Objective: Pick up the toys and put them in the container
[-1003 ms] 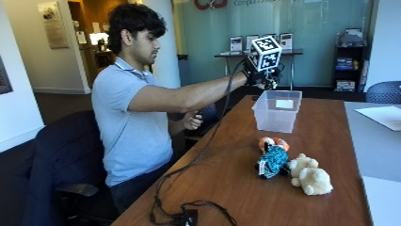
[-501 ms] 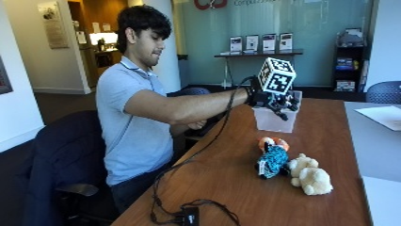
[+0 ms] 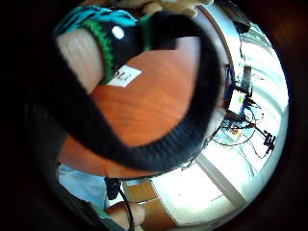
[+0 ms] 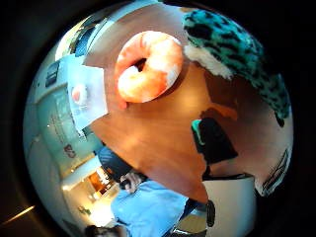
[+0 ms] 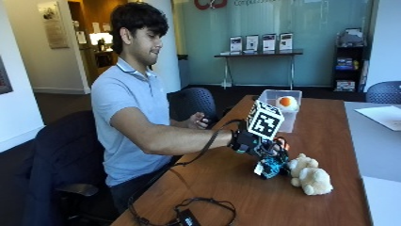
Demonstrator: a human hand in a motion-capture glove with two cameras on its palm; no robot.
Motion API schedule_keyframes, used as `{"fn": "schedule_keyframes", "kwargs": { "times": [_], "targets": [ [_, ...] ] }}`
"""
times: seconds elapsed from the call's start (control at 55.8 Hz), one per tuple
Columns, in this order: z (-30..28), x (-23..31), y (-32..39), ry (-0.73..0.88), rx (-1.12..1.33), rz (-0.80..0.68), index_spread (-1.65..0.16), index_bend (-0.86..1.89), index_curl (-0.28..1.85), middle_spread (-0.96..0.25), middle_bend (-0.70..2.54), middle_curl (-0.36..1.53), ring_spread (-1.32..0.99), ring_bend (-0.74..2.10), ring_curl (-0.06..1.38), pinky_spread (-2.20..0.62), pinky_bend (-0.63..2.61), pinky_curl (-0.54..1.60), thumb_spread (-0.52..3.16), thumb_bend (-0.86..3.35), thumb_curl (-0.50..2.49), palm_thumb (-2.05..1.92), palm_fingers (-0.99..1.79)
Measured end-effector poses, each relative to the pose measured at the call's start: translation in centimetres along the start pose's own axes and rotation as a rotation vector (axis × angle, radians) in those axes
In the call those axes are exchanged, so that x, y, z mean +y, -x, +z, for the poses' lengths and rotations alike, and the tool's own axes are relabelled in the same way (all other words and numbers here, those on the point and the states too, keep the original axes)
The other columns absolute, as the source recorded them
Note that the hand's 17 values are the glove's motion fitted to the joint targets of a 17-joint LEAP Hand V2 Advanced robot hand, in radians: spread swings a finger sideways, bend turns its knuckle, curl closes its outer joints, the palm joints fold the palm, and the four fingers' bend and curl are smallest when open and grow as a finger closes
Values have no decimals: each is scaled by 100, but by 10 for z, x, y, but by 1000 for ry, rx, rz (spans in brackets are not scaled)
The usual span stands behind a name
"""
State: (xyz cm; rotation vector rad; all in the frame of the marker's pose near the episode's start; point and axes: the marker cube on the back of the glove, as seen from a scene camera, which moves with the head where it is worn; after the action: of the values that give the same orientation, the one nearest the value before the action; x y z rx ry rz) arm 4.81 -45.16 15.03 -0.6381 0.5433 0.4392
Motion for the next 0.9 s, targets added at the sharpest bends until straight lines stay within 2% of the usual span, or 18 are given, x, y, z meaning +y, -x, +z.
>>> {"fn": "schedule_keyframes", "kwargs": {
  "times": [0.143,0.197,0.233,0.322,0.43,0.483,0.627,0.752,0.895],
  "targets": [
    [13,-17,-2,-87,68,8,-32,-3,13,1,21,23,-3,35,24,-1,129,39,154,14,34,28,-6],
    [16,-23,-3,-143,58,8,-32,-4,9,0,24,26,-5,48,28,-8,134,40,157,16,35,32,-2],
    [18,-27,-4,-188,41,-3,-32,-12,4,-3,30,28,-10,69,33,-16,142,42,161,20,35,36,17],
    [18,-32,-8,-299,-53,-72,-33,-6,-2,-8,44,34,-19,103,43,-26,153,44,168,30,37,46,46],
    [4,-21,-15,-365,-178,-96,-32,9,0,-11,57,40,-25,125,52,-32,153,46,165,44,41,61,65],
    [-9,-11,-20,-404,-194,-85,-32,17,3,-12,59,42,-25,127,54,-33,149,45,163,49,42,66,73],
    [-61,16,-14,-501,-319,-121,-31,21,8,-10,61,47,-24,126,56,-36,141,44,161,59,46,75,83],
    [-119,29,27,-547,-409,-218,-30,20,12,-9,60,49,-25,124,56,-38,137,44,160,65,47,79,88],
    [-191,36,99,-598,-341,-321,-30,18,15,-8,57,52,-25,123,56,-38,134,44,159,69,48,80,90]
  ]
}}
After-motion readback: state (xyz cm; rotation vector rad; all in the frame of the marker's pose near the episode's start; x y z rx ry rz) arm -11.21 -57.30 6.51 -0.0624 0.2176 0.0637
